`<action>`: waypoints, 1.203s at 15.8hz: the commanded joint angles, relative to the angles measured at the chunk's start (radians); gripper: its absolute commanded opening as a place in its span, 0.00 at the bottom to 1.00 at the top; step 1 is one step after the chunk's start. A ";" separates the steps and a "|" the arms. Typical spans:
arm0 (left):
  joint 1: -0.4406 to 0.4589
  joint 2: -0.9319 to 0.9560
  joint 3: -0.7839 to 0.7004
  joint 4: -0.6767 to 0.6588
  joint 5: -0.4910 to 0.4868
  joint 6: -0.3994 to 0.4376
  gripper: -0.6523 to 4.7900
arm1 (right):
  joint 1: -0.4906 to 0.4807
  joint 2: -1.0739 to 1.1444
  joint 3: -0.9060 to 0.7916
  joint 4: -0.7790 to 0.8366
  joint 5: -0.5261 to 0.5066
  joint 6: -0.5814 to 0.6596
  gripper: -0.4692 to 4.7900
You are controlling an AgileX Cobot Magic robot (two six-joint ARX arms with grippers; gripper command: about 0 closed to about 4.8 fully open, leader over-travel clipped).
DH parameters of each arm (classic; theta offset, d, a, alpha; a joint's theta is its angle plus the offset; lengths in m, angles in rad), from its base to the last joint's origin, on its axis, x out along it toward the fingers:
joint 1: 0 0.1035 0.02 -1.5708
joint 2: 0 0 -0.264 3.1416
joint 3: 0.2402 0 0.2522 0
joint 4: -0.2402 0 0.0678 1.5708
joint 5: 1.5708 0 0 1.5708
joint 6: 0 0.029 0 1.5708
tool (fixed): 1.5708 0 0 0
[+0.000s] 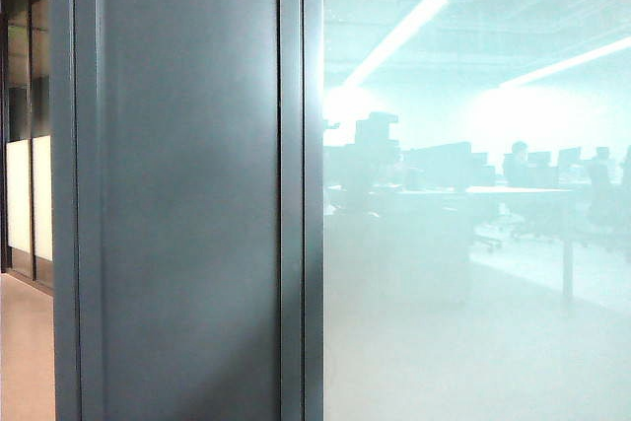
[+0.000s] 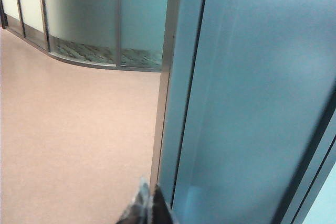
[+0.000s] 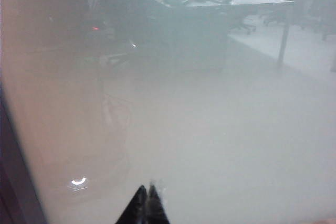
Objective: Raise the arm to find the leftmost switch on the wall and turn on the lights.
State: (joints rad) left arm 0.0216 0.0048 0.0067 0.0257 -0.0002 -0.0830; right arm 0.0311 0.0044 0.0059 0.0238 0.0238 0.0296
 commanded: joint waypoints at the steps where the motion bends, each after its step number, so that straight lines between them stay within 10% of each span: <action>1: -0.001 -0.001 0.002 0.014 0.004 0.000 0.11 | 0.001 -0.002 0.002 0.009 0.000 0.003 0.09; 14: -0.001 -0.001 0.002 0.019 0.004 0.000 0.11 | 0.001 -0.002 0.002 0.054 0.000 0.003 0.09; 19: -0.001 -0.001 0.008 0.307 0.002 -0.005 0.11 | 0.001 -0.002 0.007 0.355 0.000 0.004 0.09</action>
State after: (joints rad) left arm 0.0216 0.0048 0.0082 0.2310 -0.0006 -0.0837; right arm 0.0311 0.0044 0.0059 0.2932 0.0238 0.0296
